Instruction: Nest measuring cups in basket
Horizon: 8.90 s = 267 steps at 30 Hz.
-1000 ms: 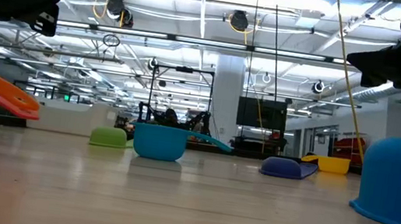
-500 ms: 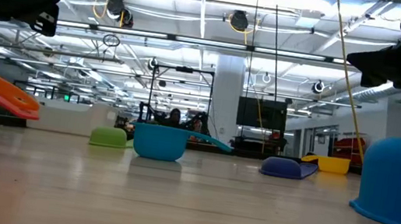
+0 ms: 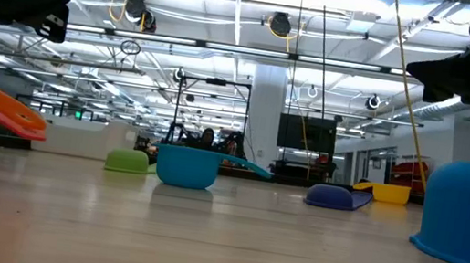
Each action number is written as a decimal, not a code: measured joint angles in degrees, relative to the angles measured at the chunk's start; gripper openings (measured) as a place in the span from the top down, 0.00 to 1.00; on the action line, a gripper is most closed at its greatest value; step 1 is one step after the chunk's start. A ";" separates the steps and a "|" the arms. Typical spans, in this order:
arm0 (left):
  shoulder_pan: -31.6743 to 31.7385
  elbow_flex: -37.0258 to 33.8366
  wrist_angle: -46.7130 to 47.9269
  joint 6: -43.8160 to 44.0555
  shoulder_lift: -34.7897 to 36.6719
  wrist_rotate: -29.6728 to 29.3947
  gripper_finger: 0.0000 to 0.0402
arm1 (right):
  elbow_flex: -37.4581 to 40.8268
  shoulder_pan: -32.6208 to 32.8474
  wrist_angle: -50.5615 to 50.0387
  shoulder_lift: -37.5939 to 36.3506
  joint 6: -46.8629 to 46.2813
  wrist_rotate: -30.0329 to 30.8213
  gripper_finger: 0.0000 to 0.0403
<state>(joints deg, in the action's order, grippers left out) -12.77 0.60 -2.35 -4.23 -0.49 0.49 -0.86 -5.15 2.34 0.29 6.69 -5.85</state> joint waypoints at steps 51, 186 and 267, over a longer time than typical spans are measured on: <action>0.00 1.84 -12.02 1.72 -0.33 -3.52 0.92 | 0.00 0.00 0.00 -0.01 -0.01 -0.02 1.00; -15.75 41.19 -5.38 72.01 -94.03 10.46 0.34 | -25.70 40.13 32.01 73.44 -29.98 23.61 1.00; -48.01 70.84 42.04 61.78 -104.93 -16.82 0.45 | -25.73 40.11 29.08 73.44 -26.87 23.86 1.00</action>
<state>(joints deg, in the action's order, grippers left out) -60.79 71.44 39.69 57.55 -105.42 -16.33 -26.59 34.96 31.42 73.73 -20.18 18.01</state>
